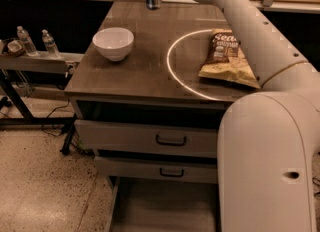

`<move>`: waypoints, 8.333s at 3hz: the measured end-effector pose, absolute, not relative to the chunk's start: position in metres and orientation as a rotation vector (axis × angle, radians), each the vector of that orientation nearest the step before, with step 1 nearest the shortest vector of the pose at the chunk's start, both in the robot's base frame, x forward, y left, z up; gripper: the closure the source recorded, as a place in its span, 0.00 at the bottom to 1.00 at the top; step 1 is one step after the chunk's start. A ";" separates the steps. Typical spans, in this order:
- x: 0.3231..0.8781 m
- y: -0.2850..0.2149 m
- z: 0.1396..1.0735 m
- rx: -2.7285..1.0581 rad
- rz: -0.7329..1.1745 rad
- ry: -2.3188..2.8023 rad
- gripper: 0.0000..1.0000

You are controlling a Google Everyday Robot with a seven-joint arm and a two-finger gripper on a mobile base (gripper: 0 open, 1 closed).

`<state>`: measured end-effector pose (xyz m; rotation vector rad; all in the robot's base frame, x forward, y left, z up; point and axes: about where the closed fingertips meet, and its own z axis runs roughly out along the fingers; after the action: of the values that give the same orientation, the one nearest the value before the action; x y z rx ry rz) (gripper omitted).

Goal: Place redbull can into bottom drawer

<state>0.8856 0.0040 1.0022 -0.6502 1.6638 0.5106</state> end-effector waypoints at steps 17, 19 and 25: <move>0.360 -0.039 0.741 -1.222 1.033 1.550 1.00; 0.398 -0.028 0.617 -1.332 0.895 1.426 1.00; 0.436 -0.010 0.344 -1.379 0.946 1.405 1.00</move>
Offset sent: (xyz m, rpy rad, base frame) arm -0.1046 -0.0036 -0.0058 -0.0717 -0.0120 0.1692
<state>0.4356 -0.0105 0.3439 -1.3787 1.4048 0.9464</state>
